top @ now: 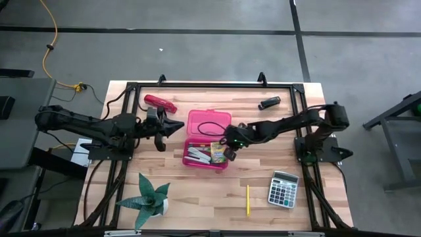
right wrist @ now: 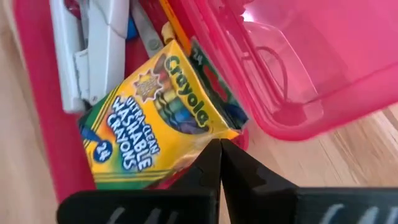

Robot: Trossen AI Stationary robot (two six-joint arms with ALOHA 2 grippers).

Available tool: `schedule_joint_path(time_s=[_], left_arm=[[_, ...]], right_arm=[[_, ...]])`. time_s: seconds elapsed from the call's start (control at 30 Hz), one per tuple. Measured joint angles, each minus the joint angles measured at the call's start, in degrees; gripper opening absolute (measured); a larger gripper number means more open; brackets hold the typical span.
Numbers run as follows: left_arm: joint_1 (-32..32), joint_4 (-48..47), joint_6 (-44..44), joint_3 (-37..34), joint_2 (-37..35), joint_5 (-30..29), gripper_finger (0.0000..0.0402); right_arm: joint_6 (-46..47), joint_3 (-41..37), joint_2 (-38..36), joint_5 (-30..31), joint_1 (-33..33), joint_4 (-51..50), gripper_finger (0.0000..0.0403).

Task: Pack school essentials
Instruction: Put the yellow crayon box into the pink supply box

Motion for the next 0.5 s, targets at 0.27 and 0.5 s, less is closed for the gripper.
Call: schedule_joint_path(time_s=[0.27,0.5], left_arm=[[0.0,-1.3,-0.6,0.0,0.0,0.5,0.0],[0.0,-2.5,-0.6,0.0,0.0,1.8,0.0]], right_arm=[[0.5,3.7,4.0,-4.9,1.0,0.1,0.0],[2.5,3.8,3.4,-7.2,2.8,-1.3,0.0]])
